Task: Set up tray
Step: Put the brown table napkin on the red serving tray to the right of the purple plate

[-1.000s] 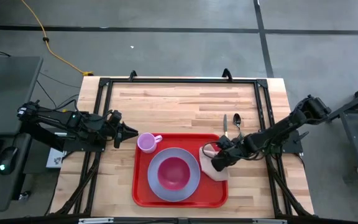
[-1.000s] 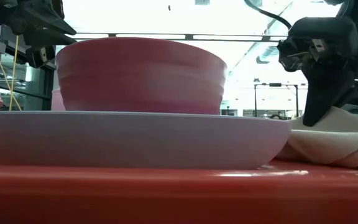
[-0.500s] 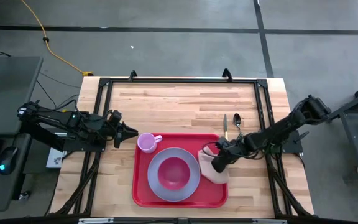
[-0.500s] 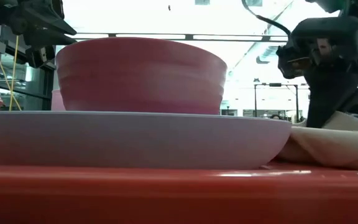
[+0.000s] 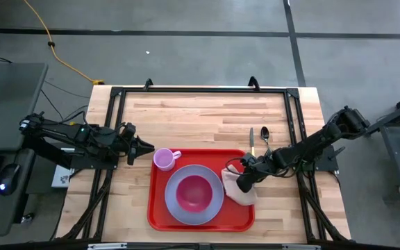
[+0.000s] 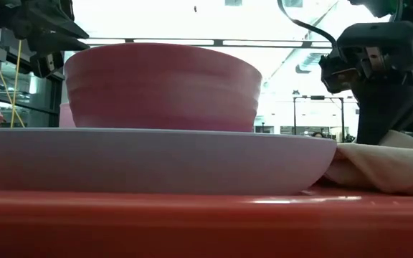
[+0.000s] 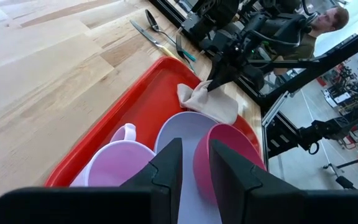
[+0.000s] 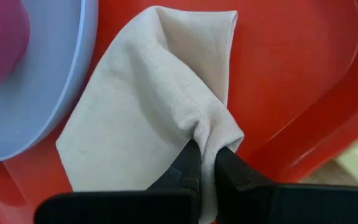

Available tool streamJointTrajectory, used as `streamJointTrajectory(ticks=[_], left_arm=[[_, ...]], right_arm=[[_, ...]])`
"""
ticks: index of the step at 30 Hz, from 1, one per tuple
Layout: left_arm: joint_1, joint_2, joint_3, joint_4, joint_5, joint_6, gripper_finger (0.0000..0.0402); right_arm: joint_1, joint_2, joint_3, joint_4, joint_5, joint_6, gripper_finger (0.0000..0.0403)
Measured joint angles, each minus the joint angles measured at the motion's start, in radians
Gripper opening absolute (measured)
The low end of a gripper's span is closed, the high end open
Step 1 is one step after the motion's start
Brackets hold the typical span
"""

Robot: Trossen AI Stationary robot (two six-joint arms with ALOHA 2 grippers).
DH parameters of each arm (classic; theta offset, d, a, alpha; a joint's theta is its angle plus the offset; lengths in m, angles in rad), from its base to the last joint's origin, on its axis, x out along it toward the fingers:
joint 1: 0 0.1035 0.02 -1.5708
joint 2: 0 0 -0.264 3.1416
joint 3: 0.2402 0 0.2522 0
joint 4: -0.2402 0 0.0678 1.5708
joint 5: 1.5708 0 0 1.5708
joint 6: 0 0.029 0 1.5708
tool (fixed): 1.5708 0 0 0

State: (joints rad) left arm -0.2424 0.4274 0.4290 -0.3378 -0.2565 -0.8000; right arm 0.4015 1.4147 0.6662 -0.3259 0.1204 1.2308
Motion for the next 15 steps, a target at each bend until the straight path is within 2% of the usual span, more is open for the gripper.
streamJointTrajectory(ticks=[8, 15], left_arm=[[0.0, 0.0, 0.0, 0.0, 0.0, -0.002, 0.0111], [0.0, 0.0, 0.0, -0.001, 0.003, -0.002, 0.0111]], right_arm=[[0.0, 0.0, 0.0, 0.024, 0.0, 0.0, 0.0004], [-0.01, 0.0, 0.001, 0.008, -0.001, 0.0, 0.0043]])
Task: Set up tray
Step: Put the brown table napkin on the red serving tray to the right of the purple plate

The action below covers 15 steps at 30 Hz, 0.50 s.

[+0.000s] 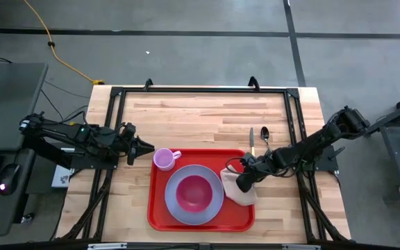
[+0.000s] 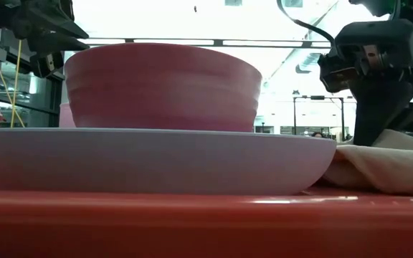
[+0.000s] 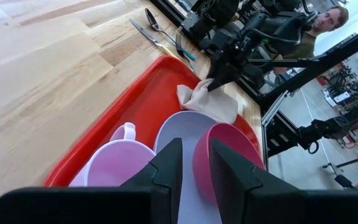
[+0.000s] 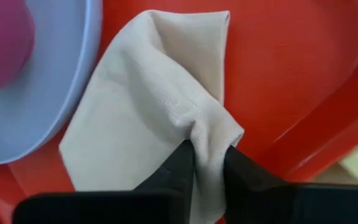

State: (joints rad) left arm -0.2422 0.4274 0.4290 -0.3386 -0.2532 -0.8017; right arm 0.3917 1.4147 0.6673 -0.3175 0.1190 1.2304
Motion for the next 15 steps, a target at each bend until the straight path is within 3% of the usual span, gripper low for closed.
streamJointTrajectory(ticks=[8, 15], left_arm=[[0.0, 0.0, 0.0, 0.0, 0.002, 0.0, 0.0111], [0.0, 0.0, 0.0, 0.0, 0.001, 0.0, 0.0111]], right_arm=[[-0.033, 0.0, 0.0, -0.033, -0.045, -0.044, 0.009], [-0.062, 0.0, 0.0, -0.041, -0.074, -0.08, 0.0098]])
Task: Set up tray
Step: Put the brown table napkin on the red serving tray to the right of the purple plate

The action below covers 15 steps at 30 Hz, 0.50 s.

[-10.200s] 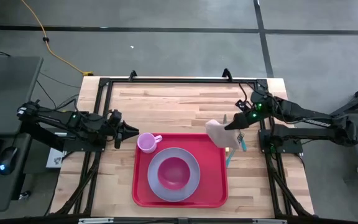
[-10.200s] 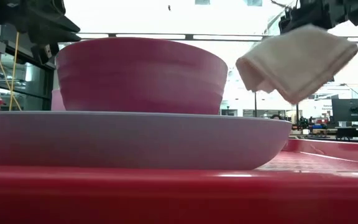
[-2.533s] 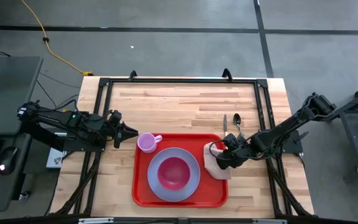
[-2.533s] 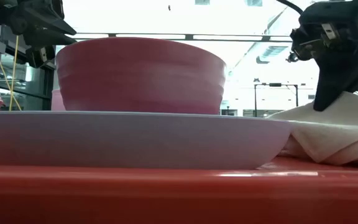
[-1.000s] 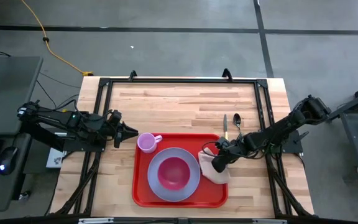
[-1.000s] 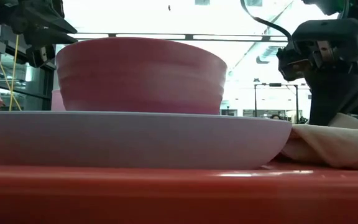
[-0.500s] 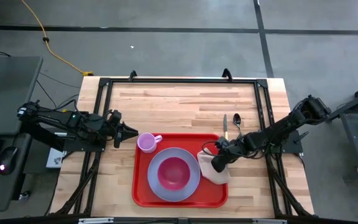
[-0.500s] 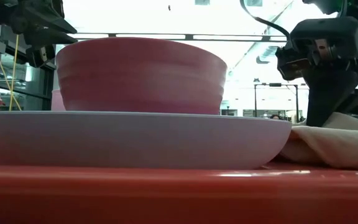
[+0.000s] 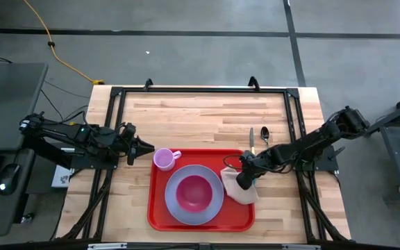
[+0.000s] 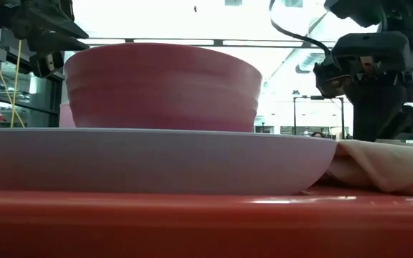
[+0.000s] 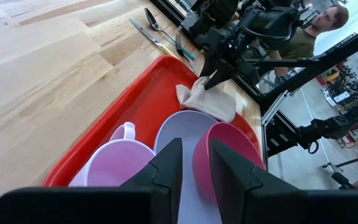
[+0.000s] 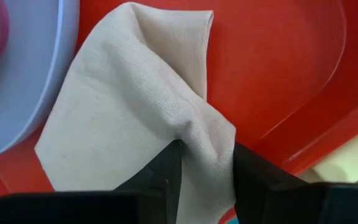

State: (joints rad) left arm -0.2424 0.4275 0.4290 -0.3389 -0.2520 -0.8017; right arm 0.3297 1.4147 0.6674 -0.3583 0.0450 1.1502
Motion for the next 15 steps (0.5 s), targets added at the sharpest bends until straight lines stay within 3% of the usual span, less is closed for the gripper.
streamJointTrajectory(ticks=[15], left_arm=[[0.0, 0.0, 0.0, 0.0, -0.001, 0.0, 0.0111]], right_arm=[[-0.016, -0.061, 0.0, -0.04, 0.009, -0.007, 0.0099]])
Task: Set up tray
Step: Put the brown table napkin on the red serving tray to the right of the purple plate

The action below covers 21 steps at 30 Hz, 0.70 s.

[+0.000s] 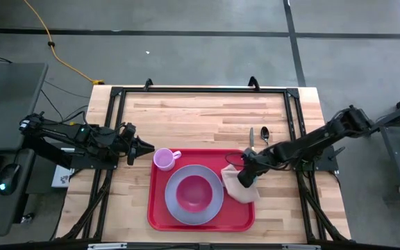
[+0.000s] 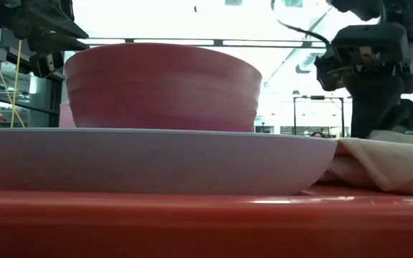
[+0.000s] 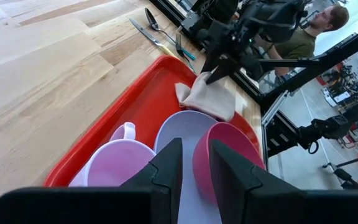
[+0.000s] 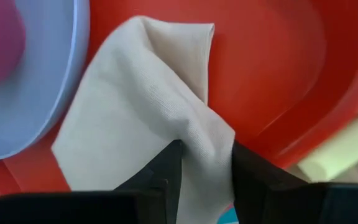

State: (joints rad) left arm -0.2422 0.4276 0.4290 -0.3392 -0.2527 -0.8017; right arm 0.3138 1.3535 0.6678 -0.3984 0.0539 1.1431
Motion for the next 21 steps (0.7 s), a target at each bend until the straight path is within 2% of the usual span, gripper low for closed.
streamJointTrajectory(ticks=[6, 10, 16, 21], left_arm=[[0.0, 0.0, 0.0, 0.0, 0.0, 0.0, 0.0111], [0.0, 0.0, 0.0, 0.0, -0.001, 0.0, 0.0111], [0.0, 0.0, 0.0, 0.0, -0.001, 0.0, 0.0111], [0.0, 0.0, 0.0, 0.0, -0.002, -0.012, 0.0111]], right_arm=[[0.0, -0.084, 0.0, -0.081, 0.036, 0.008, 0.0099], [0.0, -0.114, 0.0, -0.076, 0.036, 0.013, 0.0099], [0.008, -0.119, 0.0, -0.076, -0.077, 0.032, 0.0099], [0.065, -0.123, 0.0, -0.114, -0.09, 0.092, 0.0099]])
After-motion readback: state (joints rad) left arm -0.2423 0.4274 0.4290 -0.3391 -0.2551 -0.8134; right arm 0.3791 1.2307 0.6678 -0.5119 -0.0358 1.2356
